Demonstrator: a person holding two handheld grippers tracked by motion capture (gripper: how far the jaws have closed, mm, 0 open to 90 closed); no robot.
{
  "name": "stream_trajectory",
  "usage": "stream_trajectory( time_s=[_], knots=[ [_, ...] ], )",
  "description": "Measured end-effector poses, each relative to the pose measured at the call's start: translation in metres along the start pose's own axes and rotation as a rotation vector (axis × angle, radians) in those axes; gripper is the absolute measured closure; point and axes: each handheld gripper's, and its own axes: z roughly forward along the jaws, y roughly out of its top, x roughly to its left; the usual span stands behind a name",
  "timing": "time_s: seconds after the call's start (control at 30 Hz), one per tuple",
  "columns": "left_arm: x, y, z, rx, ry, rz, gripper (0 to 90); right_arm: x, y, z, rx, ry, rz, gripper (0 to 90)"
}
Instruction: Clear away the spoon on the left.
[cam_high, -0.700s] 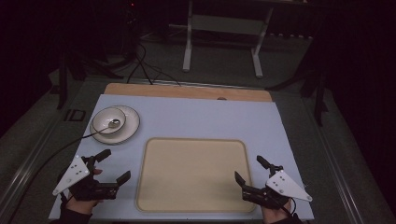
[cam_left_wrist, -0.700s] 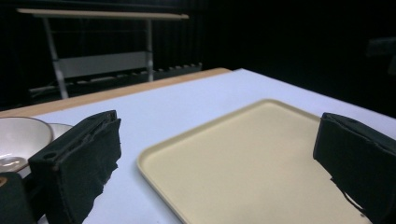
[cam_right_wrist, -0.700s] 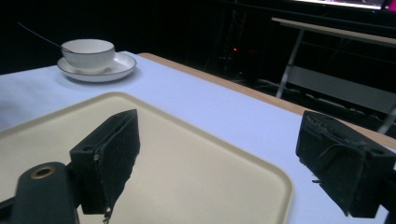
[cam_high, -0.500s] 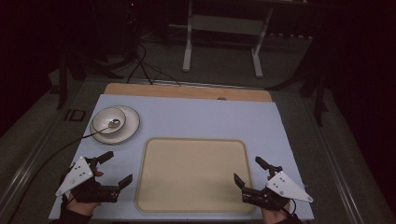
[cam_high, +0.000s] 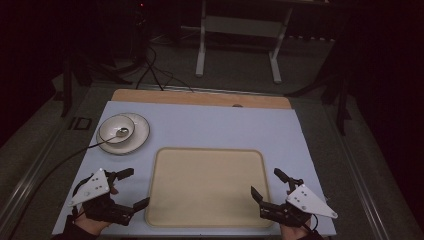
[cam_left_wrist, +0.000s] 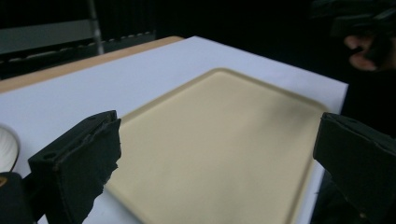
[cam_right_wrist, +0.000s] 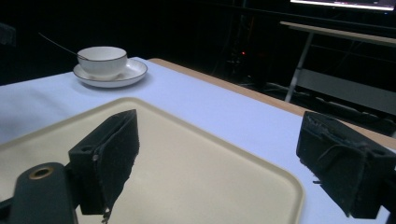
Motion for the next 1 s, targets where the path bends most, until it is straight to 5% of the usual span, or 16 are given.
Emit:
stream_trajectory(
  time_s=[0.17,0.43,0.7,1.0],
  knots=[
    [-0.005,0.022,-0.008,-0.025,-0.012,0.044,1.6,0.001,0.001,-0.001,-0.011,0.028,0.007,13.0],
    [0.004,0.055,-0.02,-0.041,0.054,0.081,4.5,0.006,0.002,-0.001,-0.012,0.026,-0.016,12.9],
    [0.04,0.084,-0.03,-0.056,0.21,0.016,8.3,0.005,0.001,0.0,-0.008,0.023,-0.01,12.9],
    [0.078,0.073,-0.039,-0.064,0.381,-0.125,15.4,0.006,0.001,0.002,0.001,0.029,-0.02,13.0]
  ],
)
